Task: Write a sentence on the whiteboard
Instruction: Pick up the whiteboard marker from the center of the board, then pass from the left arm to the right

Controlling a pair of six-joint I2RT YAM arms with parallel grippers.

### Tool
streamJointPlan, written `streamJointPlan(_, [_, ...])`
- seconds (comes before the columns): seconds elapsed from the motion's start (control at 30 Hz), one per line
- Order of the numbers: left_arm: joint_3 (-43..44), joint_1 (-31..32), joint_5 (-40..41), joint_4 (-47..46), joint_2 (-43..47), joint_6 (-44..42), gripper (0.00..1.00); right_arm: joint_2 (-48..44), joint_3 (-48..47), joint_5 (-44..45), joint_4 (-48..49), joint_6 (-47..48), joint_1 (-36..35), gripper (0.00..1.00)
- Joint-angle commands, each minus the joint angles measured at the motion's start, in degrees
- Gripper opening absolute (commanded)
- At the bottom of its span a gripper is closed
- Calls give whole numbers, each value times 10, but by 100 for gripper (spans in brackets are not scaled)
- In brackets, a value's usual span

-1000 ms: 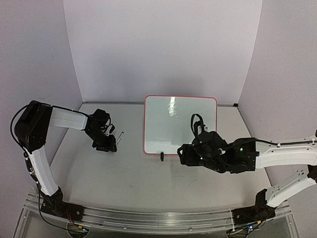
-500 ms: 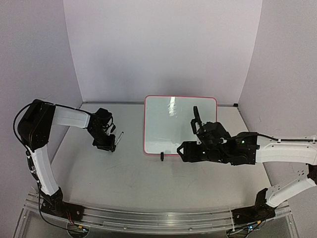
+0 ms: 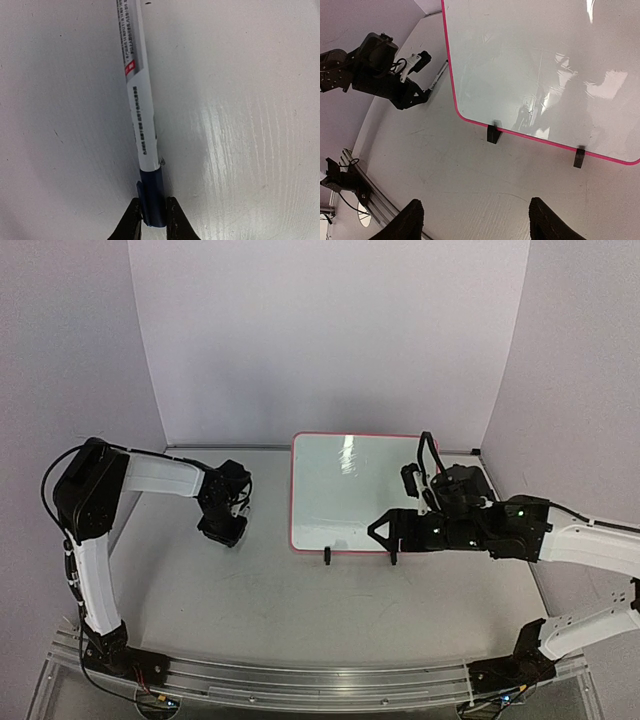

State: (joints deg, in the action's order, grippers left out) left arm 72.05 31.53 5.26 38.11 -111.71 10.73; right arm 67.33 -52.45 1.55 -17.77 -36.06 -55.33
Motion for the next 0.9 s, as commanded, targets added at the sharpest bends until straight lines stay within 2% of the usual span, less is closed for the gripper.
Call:
streamJointPlan(0.0, [-26,-2,37,44,-11,10,7,2,-12,-26,-17,4,7,68])
streamJointPlan(0.1, [-34,-1,25,29,4,16,0,16,-25,-18,-25,17,11,68])
streamJointPlan(0.23, [-42,1,13,22,45,13,0,35,-45,-12,-25,31,15,68])
streamJointPlan(0.37, [-72,7,-6,12,126,5,0,51,-64,-10,-25,54,16,69])
streamJointPlan(0.5, [-111,11,-44,9,238,-16,0,51,-73,-68,-22,60,20,72])
streamJointPlan(0.7, [-166,17,-196,24,404,-59,0,61,-109,-206,-21,65,26,81])
streamJointPlan(0.87, [-179,28,-331,32,490,-81,0,108,-169,-323,-19,82,28,86])
